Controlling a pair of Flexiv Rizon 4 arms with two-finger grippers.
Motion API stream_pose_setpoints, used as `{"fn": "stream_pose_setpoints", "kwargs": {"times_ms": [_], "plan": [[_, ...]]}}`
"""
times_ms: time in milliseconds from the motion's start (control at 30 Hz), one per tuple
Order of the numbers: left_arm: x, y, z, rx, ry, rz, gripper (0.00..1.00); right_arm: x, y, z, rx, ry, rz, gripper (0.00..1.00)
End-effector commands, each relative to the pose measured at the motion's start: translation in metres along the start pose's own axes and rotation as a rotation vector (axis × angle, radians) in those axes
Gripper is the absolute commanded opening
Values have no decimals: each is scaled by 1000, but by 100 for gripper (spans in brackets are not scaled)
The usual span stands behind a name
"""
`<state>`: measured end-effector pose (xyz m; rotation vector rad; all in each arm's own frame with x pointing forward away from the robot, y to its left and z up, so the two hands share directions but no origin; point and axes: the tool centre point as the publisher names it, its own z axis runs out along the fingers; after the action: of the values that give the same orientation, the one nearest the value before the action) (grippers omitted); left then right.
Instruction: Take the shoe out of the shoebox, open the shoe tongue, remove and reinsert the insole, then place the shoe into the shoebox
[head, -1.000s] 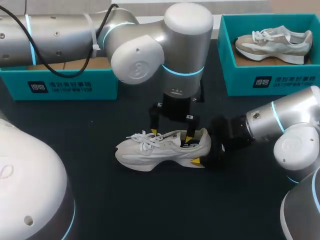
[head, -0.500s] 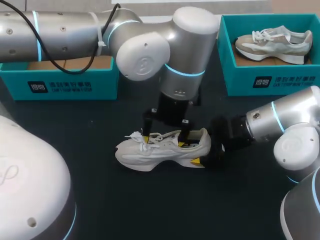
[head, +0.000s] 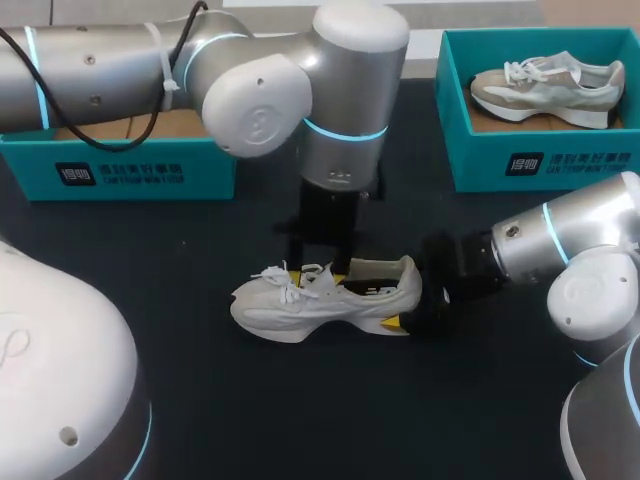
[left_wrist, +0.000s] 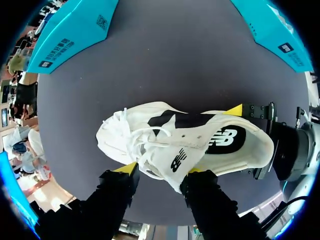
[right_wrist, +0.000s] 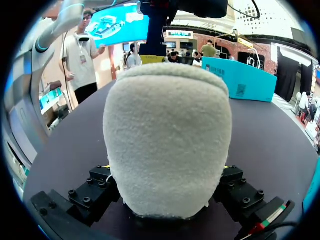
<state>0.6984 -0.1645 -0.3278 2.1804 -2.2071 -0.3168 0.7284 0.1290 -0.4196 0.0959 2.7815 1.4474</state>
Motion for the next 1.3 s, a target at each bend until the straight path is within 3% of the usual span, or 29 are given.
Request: {"fn": "stream_pose_setpoints", "kwargs": {"times_ms": [33,400,600,767,1067,1300], "plan": [[-6,1,3,-5,85,20,0,0,1,0,4,-2,1,0],[-14,10,-8,36,261,117,0,0,1,0,4,-2,1,0],[-24,29,-15,83,278,99,0,0,1,0,4,-2,1,0],[-44,38,-7,97,297,2,0,0,1,0,4,-2,1,0],[-80,31,6,97,261,-160,0,0,1,0,4,-2,1,0],[-93,24,16,84,234,-222,0,0,1,0,4,-2,1,0]]}}
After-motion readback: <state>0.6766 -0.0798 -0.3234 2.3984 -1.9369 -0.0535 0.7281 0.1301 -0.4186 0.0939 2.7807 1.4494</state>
